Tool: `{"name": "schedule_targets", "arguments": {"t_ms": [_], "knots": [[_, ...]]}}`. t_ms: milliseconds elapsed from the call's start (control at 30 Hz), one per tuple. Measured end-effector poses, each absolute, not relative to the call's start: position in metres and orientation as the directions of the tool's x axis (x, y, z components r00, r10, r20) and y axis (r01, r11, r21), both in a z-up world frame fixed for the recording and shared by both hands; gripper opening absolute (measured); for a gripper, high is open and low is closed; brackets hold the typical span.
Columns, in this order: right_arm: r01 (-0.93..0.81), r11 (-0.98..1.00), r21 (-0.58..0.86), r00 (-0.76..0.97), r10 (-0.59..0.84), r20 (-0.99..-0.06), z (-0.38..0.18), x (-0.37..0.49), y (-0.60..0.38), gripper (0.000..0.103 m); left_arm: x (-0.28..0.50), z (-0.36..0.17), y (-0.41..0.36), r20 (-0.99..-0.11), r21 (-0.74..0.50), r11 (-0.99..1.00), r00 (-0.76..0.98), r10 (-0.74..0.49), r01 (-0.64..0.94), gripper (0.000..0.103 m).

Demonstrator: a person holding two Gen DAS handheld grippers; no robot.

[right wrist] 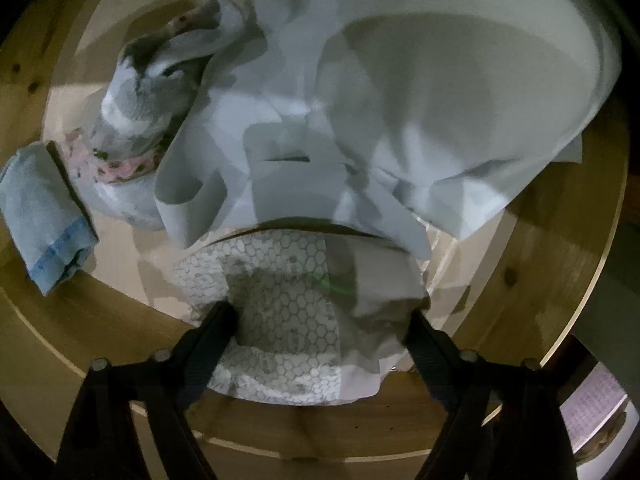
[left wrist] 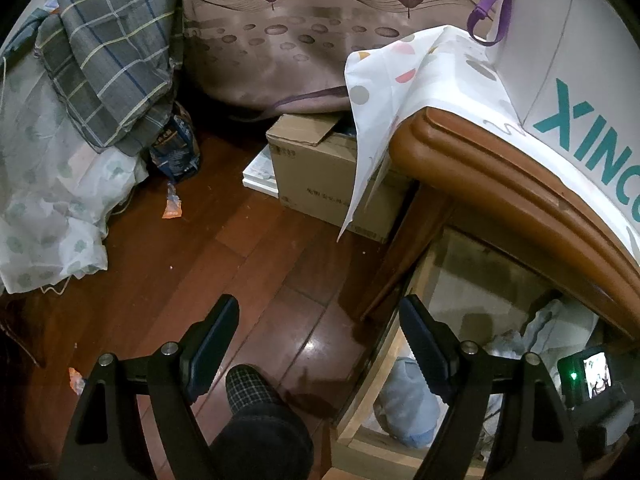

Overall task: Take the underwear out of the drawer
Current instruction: 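Close the right tool on the hexagon-print white underwear in the drawer, then lift the hexagon-print underwear with the right tool while the left tool reaches into the drawer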

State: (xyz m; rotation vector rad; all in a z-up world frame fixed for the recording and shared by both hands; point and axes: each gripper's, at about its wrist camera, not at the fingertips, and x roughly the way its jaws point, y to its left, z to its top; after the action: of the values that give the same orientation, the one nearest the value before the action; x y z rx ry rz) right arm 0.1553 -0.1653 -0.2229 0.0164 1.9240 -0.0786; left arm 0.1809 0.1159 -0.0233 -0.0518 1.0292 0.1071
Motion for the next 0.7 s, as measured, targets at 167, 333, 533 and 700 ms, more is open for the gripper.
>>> {"name": "schedule_targets", "arguments": {"t_ms": [167,333,533,700], "knots": [[-0.02,0.998,-0.065,-0.301,-0.068,-0.951,-0.212,0.148,-0.151,0.049,0.181,-0.024,0.116,-0.858,0.002,0.994,0.51,0.057,-0.107,0.08],[-0.039,0.998,-0.05,-0.214,-0.057,-0.975,-0.197,0.14,-0.142,0.031,0.181,-0.028,0.113,-0.862,0.012,0.995,0.504,0.062,-0.101,0.08],[0.046,0.999,0.015,-0.058,0.018,-0.998,-0.17,0.119,-0.157,0.027,0.18,-0.033,0.104,-0.87,0.011,0.998,0.491,0.04,-0.061,0.08],[0.078,0.995,0.061,0.163,0.047,-0.986,-0.134,0.093,-0.171,0.027,0.176,-0.037,0.09,-0.878,-0.006,1.0,0.478,-0.005,-0.001,0.08]]}}
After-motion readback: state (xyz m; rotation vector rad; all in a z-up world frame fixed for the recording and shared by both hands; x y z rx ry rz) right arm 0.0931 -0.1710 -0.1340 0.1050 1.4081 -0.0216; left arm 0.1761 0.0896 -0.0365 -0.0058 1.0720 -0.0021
